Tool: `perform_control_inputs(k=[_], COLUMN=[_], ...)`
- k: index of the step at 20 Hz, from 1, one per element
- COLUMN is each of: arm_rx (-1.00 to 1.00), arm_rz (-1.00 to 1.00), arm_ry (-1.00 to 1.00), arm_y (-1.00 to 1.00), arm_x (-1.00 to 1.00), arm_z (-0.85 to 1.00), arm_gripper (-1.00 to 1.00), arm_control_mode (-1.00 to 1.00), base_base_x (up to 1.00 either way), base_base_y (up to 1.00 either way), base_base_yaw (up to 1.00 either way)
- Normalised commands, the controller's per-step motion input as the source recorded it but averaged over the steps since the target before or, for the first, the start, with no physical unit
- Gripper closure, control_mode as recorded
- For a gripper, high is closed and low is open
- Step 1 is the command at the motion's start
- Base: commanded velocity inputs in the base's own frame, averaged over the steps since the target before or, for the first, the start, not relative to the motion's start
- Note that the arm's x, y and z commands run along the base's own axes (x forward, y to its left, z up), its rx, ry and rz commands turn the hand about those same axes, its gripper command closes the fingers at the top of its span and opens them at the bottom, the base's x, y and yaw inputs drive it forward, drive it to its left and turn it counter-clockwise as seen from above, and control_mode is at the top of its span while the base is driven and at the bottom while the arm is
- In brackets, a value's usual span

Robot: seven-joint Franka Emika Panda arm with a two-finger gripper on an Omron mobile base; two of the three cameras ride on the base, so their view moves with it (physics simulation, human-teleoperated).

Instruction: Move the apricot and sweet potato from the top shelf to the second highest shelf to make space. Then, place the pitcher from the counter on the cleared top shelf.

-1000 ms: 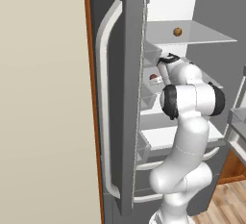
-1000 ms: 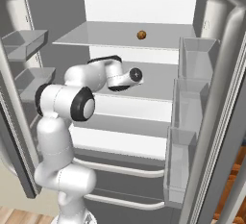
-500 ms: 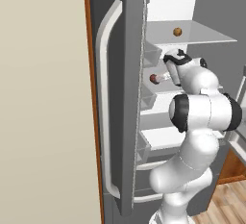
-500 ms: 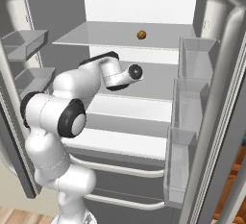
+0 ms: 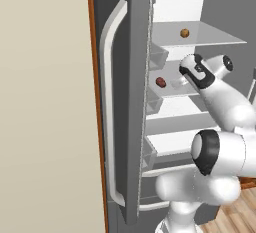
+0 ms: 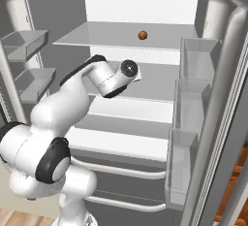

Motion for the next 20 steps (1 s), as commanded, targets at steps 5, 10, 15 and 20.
perform_control_inputs(k=[5,10,15,20], arm_rx=[-0.08,-0.03,-0.03,-0.03], arm_rz=[0.01,0.00,0.00,-0.02], arm_ry=[-0.01,-0.05,-0.02,0.01], arm_y=[-0.07,0.00,0.00,0.00], arm_x=[-1.00,-0.95,-0.71,-0.10], arm_z=[0.06,0.55,0.66,0.75], arm_gripper=[-1.00,-1.00,-1.00,-1.00], arm_control_mode=[-1.00,-1.00,-1.00,-1.00], base_base_x=[0.00,0.00,0.00,0.00], base_base_y=[0.00,0.00,0.00,0.00], base_base_yaw=[0.00,0.00,0.00,0.00])
